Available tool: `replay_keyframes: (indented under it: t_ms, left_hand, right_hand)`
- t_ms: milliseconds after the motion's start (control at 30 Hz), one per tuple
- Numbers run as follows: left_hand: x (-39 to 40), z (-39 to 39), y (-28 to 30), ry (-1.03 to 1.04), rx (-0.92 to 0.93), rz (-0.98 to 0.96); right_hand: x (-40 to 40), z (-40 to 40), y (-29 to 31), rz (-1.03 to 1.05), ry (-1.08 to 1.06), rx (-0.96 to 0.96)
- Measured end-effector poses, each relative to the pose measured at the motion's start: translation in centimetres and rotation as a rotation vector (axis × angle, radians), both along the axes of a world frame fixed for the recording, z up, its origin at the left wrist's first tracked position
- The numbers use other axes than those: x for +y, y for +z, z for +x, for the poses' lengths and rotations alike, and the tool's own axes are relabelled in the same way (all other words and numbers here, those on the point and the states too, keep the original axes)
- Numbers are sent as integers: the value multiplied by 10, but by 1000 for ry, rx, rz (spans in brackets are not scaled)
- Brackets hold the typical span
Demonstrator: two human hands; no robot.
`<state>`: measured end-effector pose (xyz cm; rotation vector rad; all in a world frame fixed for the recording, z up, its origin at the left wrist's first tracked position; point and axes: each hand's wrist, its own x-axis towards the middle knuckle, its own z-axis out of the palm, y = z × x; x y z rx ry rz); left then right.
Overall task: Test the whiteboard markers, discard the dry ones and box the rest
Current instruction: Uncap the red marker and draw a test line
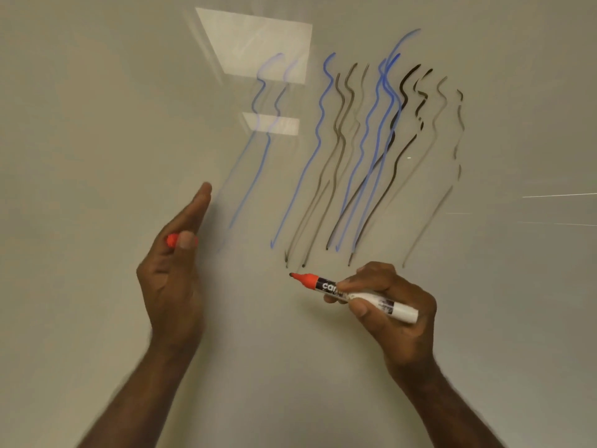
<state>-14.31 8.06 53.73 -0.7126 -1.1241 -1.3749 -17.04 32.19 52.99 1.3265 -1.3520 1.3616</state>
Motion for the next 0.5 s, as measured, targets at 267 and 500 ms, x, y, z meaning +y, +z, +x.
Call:
replay_keyframes:
  t_ms: [267, 500]
  left_hand:
    - [12, 21, -30, -212, -55, 108]
    - [30, 37, -36, -269, -99, 117]
  right_hand:
    - [-31, 3, -32, 63, 58, -141]
    - [-48, 16, -33, 88, 111, -131]
